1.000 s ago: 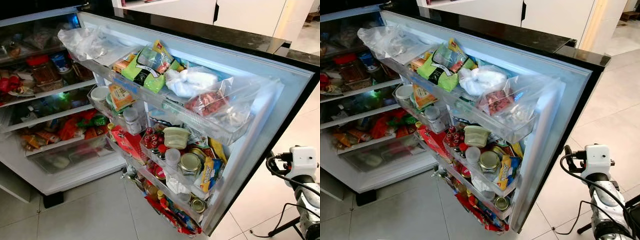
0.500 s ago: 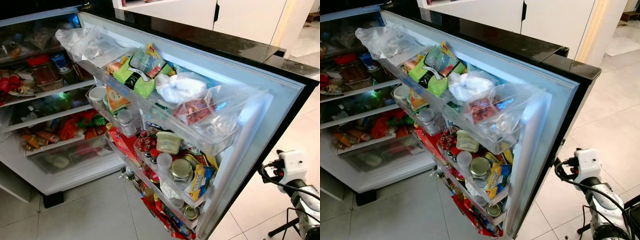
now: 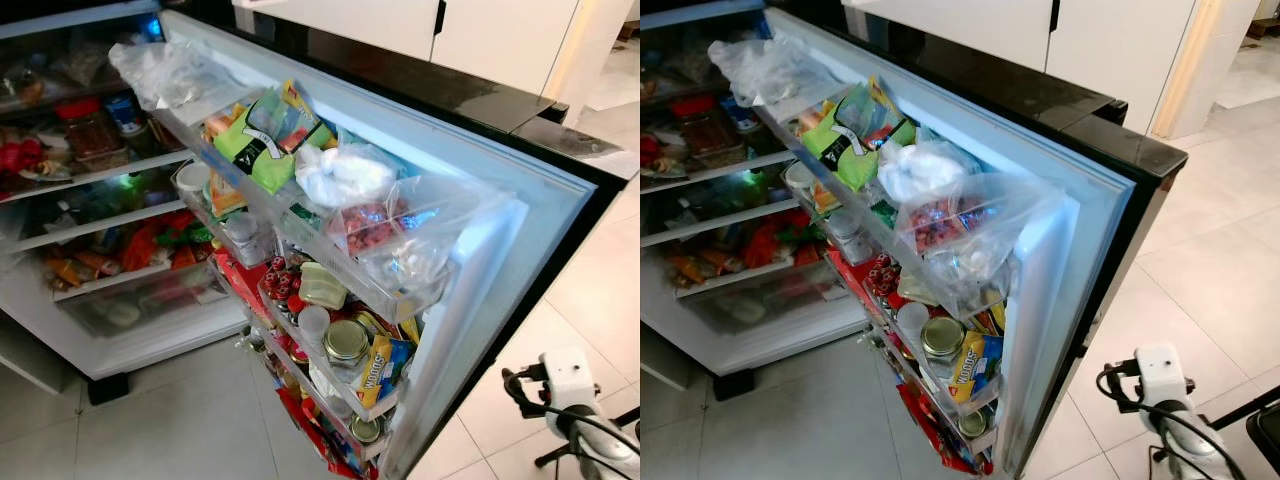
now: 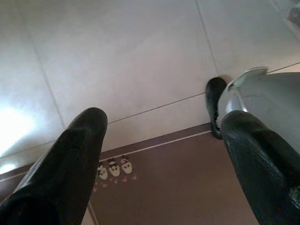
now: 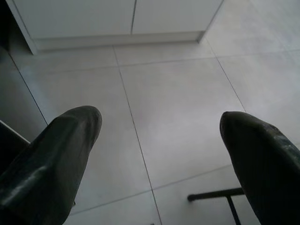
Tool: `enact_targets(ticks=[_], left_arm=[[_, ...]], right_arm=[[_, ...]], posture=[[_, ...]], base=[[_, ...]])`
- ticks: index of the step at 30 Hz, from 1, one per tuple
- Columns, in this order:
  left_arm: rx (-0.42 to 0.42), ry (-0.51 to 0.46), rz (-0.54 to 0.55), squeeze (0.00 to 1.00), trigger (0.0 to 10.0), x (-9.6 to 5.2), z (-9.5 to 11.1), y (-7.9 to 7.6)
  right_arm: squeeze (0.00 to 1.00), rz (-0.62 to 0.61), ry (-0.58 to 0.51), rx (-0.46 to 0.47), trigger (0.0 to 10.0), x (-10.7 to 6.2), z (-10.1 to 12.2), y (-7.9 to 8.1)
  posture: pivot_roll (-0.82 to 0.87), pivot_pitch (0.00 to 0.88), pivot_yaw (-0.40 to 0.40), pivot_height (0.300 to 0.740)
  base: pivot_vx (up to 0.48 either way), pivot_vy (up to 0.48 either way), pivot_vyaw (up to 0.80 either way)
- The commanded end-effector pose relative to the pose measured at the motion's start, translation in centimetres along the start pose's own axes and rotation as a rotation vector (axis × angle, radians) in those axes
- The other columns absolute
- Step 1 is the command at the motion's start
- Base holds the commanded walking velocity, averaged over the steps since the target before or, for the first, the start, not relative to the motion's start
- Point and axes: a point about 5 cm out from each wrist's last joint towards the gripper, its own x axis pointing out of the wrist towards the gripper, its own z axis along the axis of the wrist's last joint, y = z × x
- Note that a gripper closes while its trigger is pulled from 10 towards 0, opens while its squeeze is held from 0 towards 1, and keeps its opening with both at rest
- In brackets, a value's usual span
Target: Restocking fridge
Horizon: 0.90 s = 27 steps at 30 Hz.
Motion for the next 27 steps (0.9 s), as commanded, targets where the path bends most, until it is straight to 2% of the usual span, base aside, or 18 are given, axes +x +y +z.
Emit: enact_targets(ticks=[1,4,11,17,27], left_arm=[[-0.005,0.023,0.004,0.00,10.0,-0.2,-0.8,0.0],[-0.003,0.023,0.007,0.00,10.0,-0.2,-0.8,0.0],[0.003,0.023,0.011,0.00,10.0,-0.2,-0.7,0.1],[0.009,0.023,0.012,0.00,10.0,-0.2,-0.7,0.0],[0.012,0.022,0.017,0.00,10.0,-0.2,-0.7,0.0]], right_arm=[[0.00,-0.012,-0.013,-0.007,10.0,0.1,0.4,-0.3],[0.00,-0.016,-0.034,-0.017,10.0,0.3,1.1,-0.4],[0.00,-0.012,-0.106,-0.028,10.0,0.9,3.0,-0.2],[0.00,0.029,-0.224,-0.050,10.0,1.7,5.9,0.9],[0.00,0.086,-0.321,-0.088,10.0,2.3,8.7,2.7]], posture=[[-0.09,0.000,0.050,0.740],[-0.09,0.000,0.050,0.740],[-0.10,0.000,0.052,0.740],[-0.10,0.000,0.051,0.740],[-0.10,0.000,0.049,0.740]], base=[[-0.326,0.000,0.00],[-0.290,0.000,0.00],[0.000,0.000,0.00],[0.000,0.000,0.00],[0.000,0.000,0.00]])
